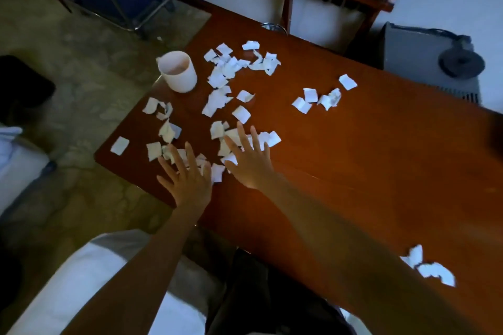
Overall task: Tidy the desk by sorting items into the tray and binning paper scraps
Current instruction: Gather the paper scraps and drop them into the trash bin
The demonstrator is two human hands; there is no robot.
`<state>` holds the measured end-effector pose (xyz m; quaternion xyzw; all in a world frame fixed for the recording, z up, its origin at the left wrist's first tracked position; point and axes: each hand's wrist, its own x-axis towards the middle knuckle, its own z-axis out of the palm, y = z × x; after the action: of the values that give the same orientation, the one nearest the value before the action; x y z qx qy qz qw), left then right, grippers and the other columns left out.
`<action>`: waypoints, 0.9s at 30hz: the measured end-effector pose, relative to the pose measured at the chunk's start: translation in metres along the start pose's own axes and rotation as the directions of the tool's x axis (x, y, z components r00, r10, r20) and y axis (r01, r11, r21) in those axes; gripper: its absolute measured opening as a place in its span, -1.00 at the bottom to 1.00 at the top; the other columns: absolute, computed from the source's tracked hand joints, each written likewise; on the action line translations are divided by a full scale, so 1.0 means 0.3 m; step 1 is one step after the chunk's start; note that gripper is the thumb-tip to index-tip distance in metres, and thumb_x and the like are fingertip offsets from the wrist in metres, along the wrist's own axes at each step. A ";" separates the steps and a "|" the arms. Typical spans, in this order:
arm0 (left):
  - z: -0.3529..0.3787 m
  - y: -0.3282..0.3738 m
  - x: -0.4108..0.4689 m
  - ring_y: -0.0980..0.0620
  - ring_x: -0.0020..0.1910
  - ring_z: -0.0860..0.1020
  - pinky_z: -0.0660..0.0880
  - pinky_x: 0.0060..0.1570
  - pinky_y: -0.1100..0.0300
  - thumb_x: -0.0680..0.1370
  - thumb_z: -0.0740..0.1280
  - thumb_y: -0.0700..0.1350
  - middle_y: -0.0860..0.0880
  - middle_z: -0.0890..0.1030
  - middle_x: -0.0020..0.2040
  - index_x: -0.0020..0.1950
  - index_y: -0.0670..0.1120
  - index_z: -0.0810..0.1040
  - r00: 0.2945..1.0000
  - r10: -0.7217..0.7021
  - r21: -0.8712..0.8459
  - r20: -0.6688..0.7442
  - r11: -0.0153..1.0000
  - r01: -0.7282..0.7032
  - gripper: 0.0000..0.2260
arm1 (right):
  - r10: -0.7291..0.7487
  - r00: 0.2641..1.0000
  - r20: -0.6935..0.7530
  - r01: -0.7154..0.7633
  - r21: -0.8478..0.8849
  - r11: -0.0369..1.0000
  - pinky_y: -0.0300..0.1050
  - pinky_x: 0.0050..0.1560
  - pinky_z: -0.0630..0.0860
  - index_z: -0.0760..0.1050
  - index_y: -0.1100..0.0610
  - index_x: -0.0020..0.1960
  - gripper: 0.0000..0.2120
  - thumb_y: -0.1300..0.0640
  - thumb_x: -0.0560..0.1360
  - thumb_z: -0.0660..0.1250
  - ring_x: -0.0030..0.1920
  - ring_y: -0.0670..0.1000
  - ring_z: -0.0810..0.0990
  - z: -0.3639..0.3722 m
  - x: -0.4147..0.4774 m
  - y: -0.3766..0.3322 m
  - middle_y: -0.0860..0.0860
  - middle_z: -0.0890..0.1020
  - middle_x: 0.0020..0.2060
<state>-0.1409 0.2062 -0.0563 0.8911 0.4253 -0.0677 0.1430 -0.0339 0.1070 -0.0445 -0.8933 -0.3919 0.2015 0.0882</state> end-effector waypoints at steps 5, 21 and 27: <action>0.063 -0.044 0.116 -0.38 0.46 0.14 0.15 0.33 -0.35 0.52 0.21 0.19 -0.26 0.16 0.51 0.50 -0.08 0.18 0.990 0.093 0.087 0.110 0.991 -0.102 -0.37 | 0.037 0.994 0.100 -0.027 -0.096 0.995 0.31 0.46 -0.08 -0.11 -0.08 0.52 -0.45 -0.16 0.60 -0.03 0.53 0.19 -0.21 0.071 0.094 -0.004 0.03 -0.21 0.53; -0.057 -0.026 0.219 -0.22 0.21 0.54 0.40 0.23 -0.24 0.55 0.10 -0.11 -0.23 0.58 0.18 0.25 -0.24 0.48 0.913 0.325 -0.178 -0.246 0.911 -0.373 -0.64 | 0.137 0.953 -0.272 -0.110 0.113 0.988 0.21 0.41 0.06 0.56 0.18 0.15 -0.66 0.10 0.46 0.19 0.36 0.25 0.40 -0.022 0.142 -0.070 0.21 0.49 0.28; -0.132 -0.254 0.469 -0.31 0.41 0.31 0.29 0.31 -0.28 0.56 0.19 -0.16 -0.31 0.35 0.40 0.40 -0.26 0.32 0.946 0.199 -0.055 -0.256 0.974 -0.220 -0.59 | -0.120 0.993 0.016 0.119 0.049 0.992 0.14 0.49 -0.08 0.00 0.03 0.52 -0.46 -0.04 0.60 0.05 0.54 0.12 -0.13 -0.012 0.376 -0.271 0.06 -0.10 0.54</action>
<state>-0.1116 0.3678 -0.0678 0.9259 0.3453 0.0781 0.1318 -0.0174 0.2451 -0.0485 -0.8639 -0.4406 0.2139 0.1176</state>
